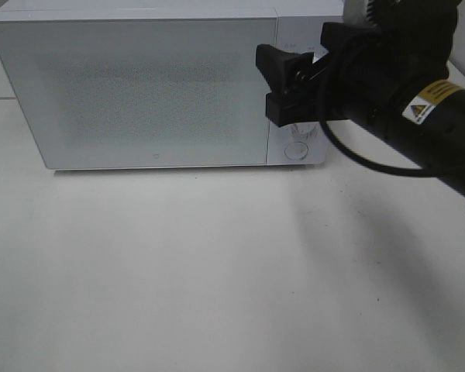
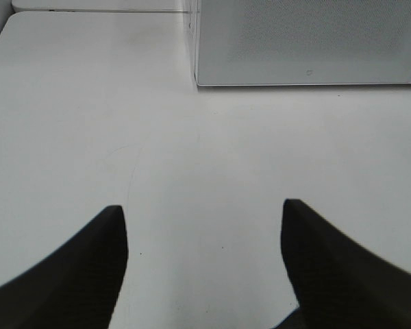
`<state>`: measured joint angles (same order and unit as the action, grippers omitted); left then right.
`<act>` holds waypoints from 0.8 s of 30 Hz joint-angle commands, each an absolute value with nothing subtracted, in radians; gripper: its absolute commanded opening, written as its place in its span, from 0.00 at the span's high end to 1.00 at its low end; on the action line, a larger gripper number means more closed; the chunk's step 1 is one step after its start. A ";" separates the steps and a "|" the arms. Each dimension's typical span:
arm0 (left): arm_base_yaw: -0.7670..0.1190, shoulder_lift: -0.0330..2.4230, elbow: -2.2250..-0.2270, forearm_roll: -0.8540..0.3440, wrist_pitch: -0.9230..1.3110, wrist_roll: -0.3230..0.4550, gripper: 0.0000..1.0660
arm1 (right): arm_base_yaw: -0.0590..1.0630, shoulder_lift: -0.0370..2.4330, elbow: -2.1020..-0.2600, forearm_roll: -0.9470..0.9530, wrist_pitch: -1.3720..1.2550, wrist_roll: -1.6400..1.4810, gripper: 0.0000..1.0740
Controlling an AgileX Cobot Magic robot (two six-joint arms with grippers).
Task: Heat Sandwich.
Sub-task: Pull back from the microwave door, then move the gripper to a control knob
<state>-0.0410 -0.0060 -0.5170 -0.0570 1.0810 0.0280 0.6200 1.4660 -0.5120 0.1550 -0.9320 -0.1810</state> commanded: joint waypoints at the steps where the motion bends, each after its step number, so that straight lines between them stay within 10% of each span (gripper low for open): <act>1: -0.038 -0.023 -0.514 -0.067 1.070 0.026 0.42 | 0.632 1.566 -0.520 0.151 -1.036 -0.171 0.30; 24: -0.038 -0.023 -0.514 -0.067 1.070 0.026 0.42 | 0.632 1.876 -0.655 0.432 -1.092 -0.176 0.30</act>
